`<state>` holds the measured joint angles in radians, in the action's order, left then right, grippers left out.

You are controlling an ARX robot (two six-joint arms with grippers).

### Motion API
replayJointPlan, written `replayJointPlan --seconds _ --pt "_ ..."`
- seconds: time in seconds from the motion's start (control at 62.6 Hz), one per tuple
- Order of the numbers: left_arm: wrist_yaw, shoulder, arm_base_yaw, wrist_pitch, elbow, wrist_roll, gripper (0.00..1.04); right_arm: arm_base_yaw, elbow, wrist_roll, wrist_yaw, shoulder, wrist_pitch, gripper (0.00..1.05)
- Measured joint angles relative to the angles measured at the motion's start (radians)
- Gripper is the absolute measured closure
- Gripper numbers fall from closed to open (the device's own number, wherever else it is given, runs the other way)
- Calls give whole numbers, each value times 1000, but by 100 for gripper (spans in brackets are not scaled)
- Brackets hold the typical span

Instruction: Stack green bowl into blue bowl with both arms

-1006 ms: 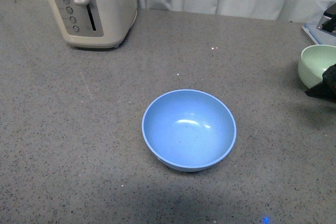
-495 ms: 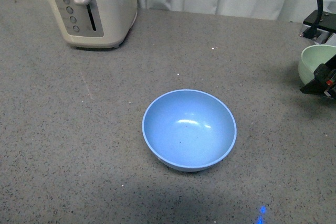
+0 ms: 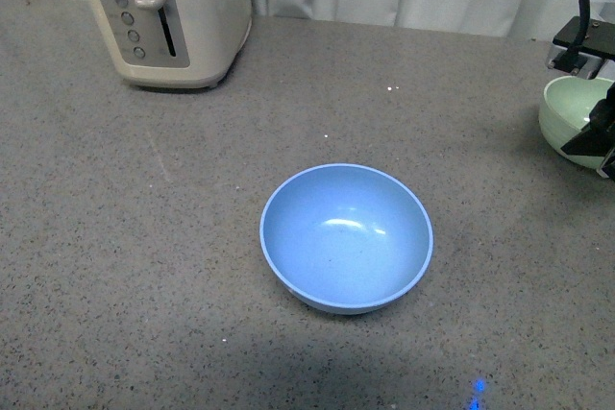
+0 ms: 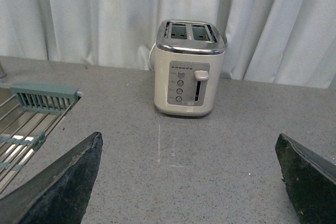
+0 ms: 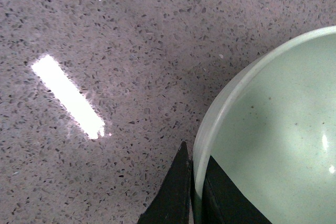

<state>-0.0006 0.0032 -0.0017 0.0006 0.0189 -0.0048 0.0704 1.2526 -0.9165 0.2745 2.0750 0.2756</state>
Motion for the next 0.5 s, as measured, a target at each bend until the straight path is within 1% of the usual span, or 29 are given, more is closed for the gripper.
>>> replayJointPlan --seconds 0.128,0.24,0.319,0.399,0.495 --pt "0 0 0 0 0 0 6 -37 -50 -41 54 -100 31 103" --pt "0 0 0 0 0 0 6 -105 -105 -82 121 -244 80 103" --pt "0 0 0 0 0 0 6 -172 -142 -109 164 -348 121 103" --pt "0 0 0 0 0 0 6 -282 -194 -138 195 -459 159 103" --pt "0 0 0 0 0 0 6 -380 -246 -143 198 -509 164 103"
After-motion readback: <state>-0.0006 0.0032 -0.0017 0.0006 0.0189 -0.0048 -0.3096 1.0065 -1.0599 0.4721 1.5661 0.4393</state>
